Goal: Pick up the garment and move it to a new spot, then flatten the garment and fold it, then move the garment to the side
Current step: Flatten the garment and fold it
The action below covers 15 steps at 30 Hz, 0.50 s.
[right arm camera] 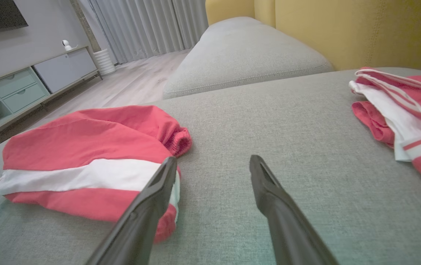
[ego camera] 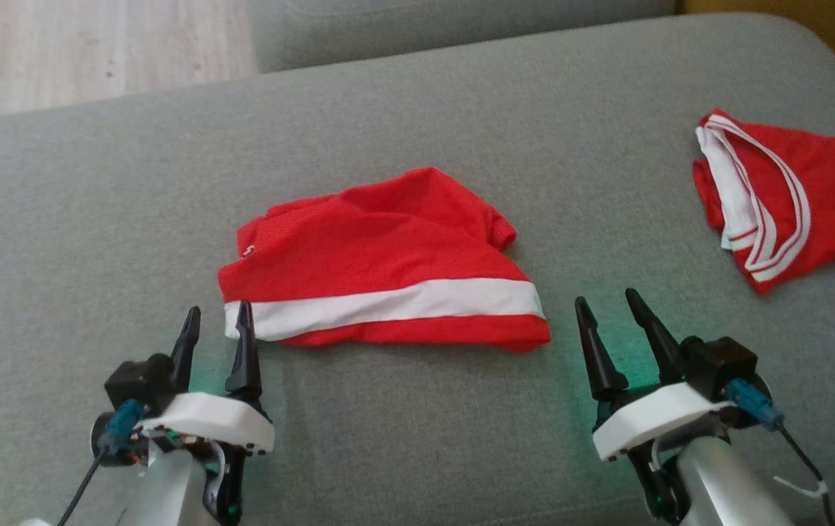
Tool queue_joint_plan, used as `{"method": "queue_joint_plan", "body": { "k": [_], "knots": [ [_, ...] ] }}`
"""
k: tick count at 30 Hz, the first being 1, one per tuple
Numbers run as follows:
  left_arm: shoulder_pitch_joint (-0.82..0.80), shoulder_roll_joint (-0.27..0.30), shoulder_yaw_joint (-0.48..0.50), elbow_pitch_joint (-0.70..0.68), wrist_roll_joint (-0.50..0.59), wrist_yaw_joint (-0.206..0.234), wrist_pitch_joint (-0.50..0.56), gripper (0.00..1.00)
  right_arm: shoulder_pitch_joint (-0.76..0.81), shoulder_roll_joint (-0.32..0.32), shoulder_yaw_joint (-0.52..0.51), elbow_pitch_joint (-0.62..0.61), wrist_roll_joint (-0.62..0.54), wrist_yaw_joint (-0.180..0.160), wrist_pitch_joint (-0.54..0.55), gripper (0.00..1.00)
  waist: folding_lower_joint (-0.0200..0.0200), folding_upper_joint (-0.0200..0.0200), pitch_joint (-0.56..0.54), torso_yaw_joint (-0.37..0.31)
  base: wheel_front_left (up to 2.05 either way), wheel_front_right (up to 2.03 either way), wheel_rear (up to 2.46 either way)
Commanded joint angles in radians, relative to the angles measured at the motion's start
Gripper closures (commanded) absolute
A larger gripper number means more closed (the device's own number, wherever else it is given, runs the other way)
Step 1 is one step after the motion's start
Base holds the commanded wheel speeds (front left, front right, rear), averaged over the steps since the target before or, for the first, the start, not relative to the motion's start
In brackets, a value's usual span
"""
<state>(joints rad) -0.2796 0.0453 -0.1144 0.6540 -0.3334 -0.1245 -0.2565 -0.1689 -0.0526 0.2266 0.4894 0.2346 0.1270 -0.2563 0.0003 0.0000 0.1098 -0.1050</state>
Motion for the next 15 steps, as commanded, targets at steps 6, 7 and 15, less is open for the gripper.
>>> {"method": "queue_joint_plan", "body": {
  "k": [6, 7, 15],
  "knots": [
    [-0.083, 0.021, 0.002, 0.068, -0.013, -0.006, -0.005, 0.00, -0.049, 0.002, 0.019, -0.049, -0.012, 0.004, -0.006, 0.00, -0.0003, 0.0000, 0.050, -0.031, 0.00, 0.00, 0.00],
    [-0.088, 0.024, -0.003, 0.076, -0.019, -0.006, -0.005, 0.00, -0.051, 0.002, 0.019, -0.051, -0.012, 0.004, -0.006, 0.00, -0.0003, 0.0000, 0.054, -0.032, 0.00, 0.00, 0.00],
    [-0.109, 0.029, -0.029, 0.105, -0.072, -0.006, -0.005, 0.00, -0.065, 0.002, 0.020, -0.060, -0.009, 0.004, -0.006, 0.00, -0.0003, 0.0000, 0.068, -0.031, 0.00, 0.00, 0.00]
  ]
}}
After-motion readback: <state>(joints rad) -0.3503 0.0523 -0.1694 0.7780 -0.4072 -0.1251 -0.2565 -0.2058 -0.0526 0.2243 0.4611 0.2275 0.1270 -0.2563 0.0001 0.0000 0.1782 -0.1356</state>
